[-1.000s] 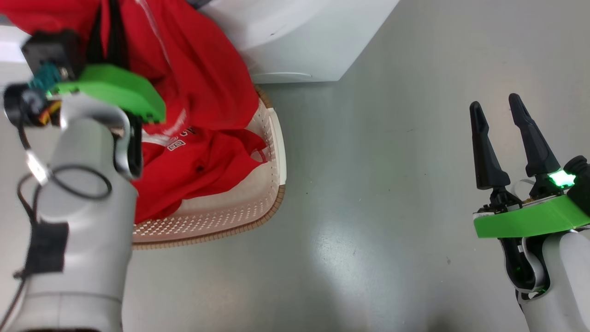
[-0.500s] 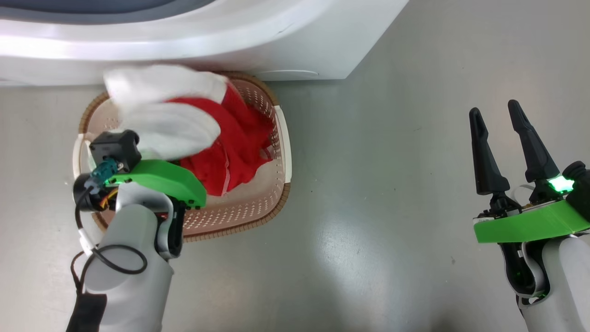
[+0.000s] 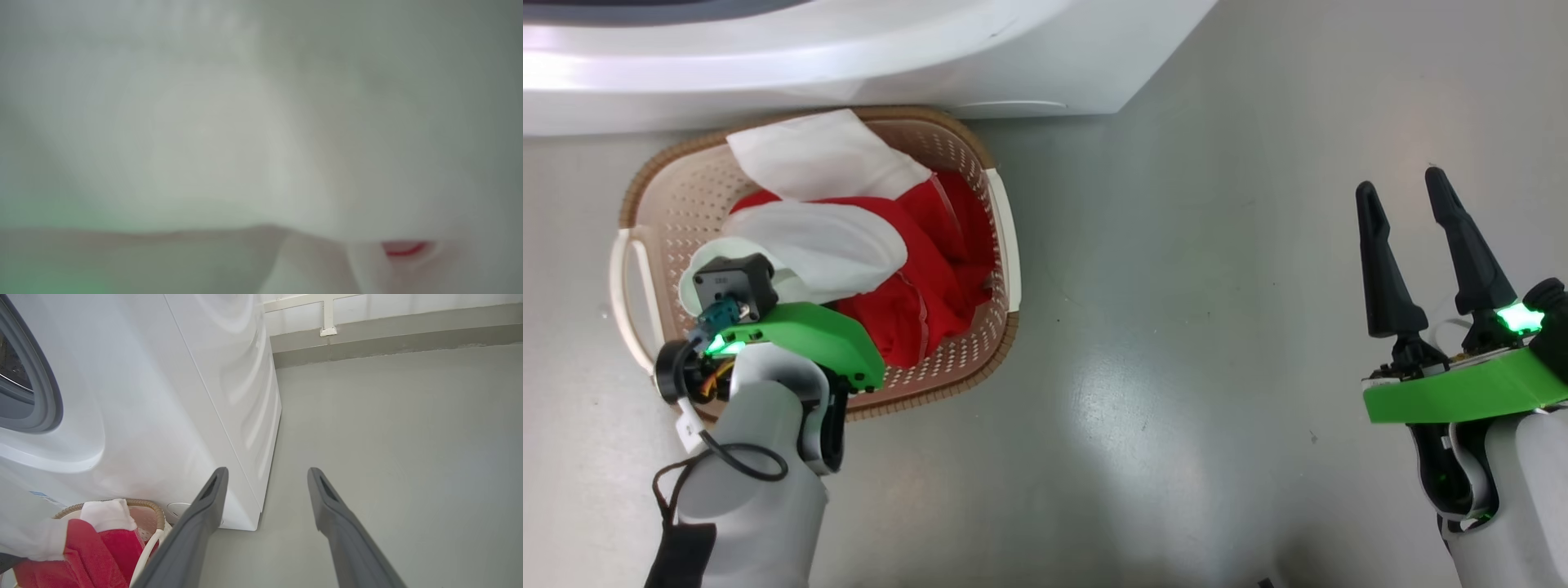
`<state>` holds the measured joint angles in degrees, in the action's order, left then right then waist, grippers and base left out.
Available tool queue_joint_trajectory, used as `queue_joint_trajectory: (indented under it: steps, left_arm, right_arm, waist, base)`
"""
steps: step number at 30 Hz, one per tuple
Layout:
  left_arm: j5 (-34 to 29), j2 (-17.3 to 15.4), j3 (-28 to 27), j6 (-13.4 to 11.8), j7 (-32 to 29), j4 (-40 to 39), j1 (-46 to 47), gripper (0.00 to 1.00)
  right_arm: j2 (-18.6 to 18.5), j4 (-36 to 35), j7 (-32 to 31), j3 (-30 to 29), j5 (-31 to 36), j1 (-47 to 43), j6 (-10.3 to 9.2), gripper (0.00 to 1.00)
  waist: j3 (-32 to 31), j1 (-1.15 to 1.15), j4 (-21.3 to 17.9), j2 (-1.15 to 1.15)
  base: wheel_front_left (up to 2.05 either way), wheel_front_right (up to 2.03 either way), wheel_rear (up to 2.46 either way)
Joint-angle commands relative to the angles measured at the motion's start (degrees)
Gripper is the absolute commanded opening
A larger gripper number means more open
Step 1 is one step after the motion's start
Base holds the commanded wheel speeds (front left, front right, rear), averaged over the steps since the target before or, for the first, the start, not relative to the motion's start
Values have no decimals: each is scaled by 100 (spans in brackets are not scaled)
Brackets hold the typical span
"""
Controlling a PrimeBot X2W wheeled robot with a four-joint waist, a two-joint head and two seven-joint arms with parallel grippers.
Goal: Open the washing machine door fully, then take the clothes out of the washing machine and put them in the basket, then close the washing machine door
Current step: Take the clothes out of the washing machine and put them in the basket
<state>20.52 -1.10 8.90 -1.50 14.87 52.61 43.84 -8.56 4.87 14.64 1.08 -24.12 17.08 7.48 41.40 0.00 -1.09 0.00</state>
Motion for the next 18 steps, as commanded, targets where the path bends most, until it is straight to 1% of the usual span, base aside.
queue_joint_trajectory:
  steps: [1,6,10,11,12,14,16,17,18]
  left_arm:
    - [-78,-178,-164,11,13,-12,-9,0]
    - [-88,-178,-226,78,13,381,114,0]
    - [-92,-178,-182,128,13,949,287,0]
    - [-64,-178,-168,157,13,1113,337,3]
    - [-56,-178,-143,174,13,1237,393,13]
    - [-42,-178,-129,173,13,1355,489,26]
    - [-35,-178,-140,157,13,1358,541,45]
    - [-39,-178,-153,143,13,1321,542,69]
    - [-39,-178,-166,139,13,1299,531,86]
  right_arm:
    - [-14,-138,36,123,10,20,1,100]
    - [8,-137,36,140,9,60,1,100]
    - [17,-125,36,175,5,74,1,100]
    - [18,-119,36,187,3,76,1,100]
    - [18,-112,36,196,1,77,1,100]
    - [21,-102,36,210,0,78,1,100]
    - [29,-95,36,217,0,76,1,100]
    - [33,-92,36,215,1,72,1,100]
    - [38,-88,36,213,2,67,1,100]
  waist:
    - [58,0,-46,0]
    - [119,0,-92,0]
    - [132,0,-123,0]
    - [131,0,-132,0]
    - [129,0,-138,0]
    - [121,0,-150,0]
    - [109,0,-161,0]
    - [99,0,-162,0]
    - [89,0,-164,0]
  base:
    - [0,0,0]
    - [0,0,0]
    - [0,0,0]
    - [0,0,0]
    - [0,0,0]
    - [0,0,0]
    - [0,0,0]
    - [0,0,0]
    - [0,0,0]
